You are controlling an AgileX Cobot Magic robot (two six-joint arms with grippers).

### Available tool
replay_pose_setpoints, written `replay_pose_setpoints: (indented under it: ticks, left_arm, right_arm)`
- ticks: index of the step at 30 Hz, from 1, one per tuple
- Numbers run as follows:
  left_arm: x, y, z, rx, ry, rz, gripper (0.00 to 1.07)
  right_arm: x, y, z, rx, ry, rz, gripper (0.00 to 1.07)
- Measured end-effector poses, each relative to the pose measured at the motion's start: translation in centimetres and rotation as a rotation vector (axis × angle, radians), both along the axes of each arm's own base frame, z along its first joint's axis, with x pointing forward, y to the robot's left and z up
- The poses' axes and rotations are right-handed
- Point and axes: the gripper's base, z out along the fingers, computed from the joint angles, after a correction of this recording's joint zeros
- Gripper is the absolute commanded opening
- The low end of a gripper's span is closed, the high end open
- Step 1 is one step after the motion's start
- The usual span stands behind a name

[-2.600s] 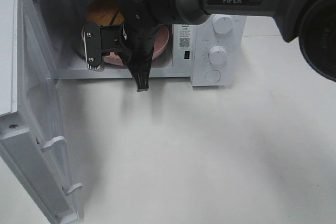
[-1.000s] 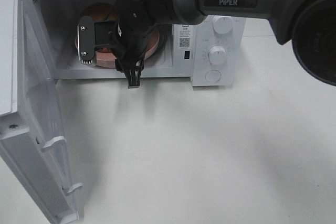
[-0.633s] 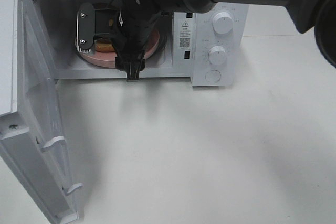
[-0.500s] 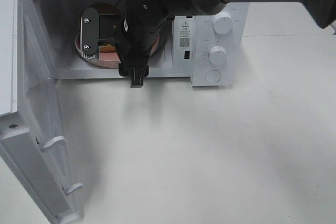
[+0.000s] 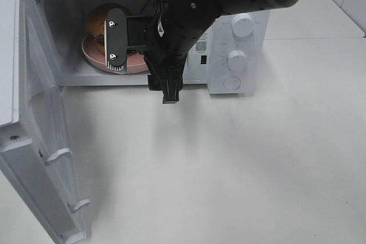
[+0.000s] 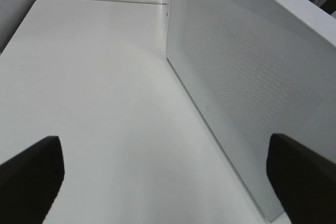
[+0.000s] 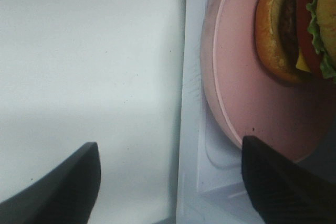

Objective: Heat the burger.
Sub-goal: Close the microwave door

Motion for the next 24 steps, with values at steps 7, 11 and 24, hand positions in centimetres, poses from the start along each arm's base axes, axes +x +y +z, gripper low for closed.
replay_pose_setpoints:
  ticks: [7, 11, 24]
  left_arm:
    - [0.0, 0.0, 0.0, 0.0, 0.0, 0.0, 0.98]
    - [0.0, 0.0, 0.0, 0.0, 0.0, 0.0, 0.98]
    - [0.0, 0.0, 0.0, 0.0, 0.0, 0.0, 0.98]
  right_arm:
    - [-2.5, -2.2, 1.4, 0.07, 0.029, -0.095, 0.73]
    - [-3.4, -3.1, 1.7, 0.09, 0.046, -0.132, 0.73]
    - [-8.9, -8.2, 1.9, 0.242, 0.182, -0.448, 0.73]
